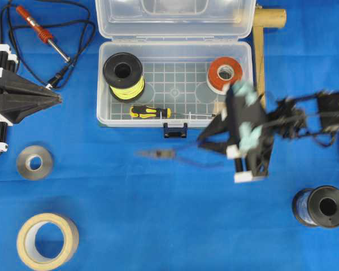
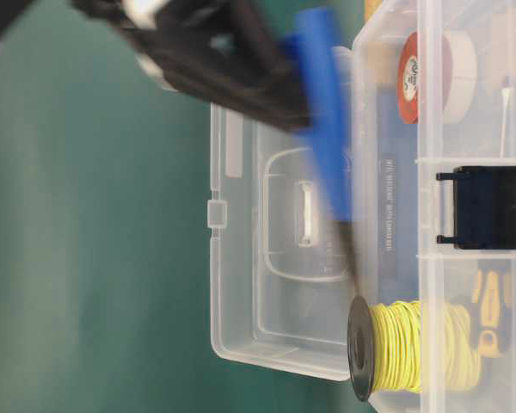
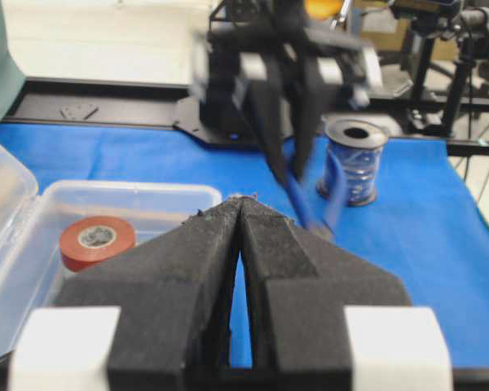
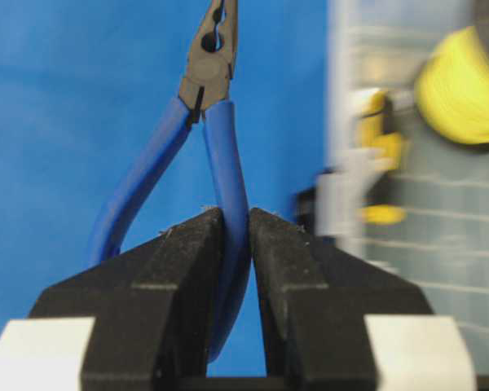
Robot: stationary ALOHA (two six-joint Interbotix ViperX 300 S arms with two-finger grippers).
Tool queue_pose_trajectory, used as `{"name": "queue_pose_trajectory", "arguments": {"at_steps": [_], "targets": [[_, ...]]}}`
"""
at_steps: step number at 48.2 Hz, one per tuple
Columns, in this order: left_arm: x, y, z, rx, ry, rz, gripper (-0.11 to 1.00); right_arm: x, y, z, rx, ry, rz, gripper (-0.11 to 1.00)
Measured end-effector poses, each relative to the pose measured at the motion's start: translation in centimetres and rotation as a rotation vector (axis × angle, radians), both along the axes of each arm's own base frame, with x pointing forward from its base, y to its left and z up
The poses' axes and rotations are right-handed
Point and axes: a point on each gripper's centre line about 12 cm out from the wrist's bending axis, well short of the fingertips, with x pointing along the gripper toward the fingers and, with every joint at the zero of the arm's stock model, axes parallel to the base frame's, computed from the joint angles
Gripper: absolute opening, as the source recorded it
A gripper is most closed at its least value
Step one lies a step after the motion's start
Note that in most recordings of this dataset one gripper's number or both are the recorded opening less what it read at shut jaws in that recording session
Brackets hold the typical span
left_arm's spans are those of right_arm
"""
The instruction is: Pick the nipper from the toolbox among several items.
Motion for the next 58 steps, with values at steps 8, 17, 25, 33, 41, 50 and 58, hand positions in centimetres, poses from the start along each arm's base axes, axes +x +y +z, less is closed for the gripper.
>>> {"name": "queue_pose_trajectory", "arguments": {"at_steps": [8,17,25,33,41,50,58], "targets": [[0.0,0.0,-0.1,-0.002,0.006,0.000,0.00,1.6,2.4,-5.1,0.028,0.114,0.020,0.13],[0.0,0.0,-0.4,-0.014,0.017,-0.001,0.00,3.5,2.8,-10.4,0.053,0.239,-0.026,0.13],[-0.1,0.0,-0.6,-0.022,0.027,-0.001,0.00,4.1,3.0,-11.8,0.064,0.286,-0.045,0.13],[-0.1,0.0,-0.8,-0.022,0.035,-0.001,0.00,4.1,3.0,-11.8,0.060,0.305,-0.048,0.15],[-0.1,0.0,-0.8,-0.020,0.037,-0.001,0.00,3.9,2.5,-11.5,0.048,0.334,-0.053,0.61],[-0.1,0.0,-0.8,-0.020,0.035,-0.001,0.00,3.2,1.9,-6.6,-0.002,0.264,-0.022,0.84],[-0.1,0.0,-0.8,-0.020,0.035,-0.001,0.00,0.7,1.0,-0.5,-0.055,0.148,-0.001,0.84]]}}
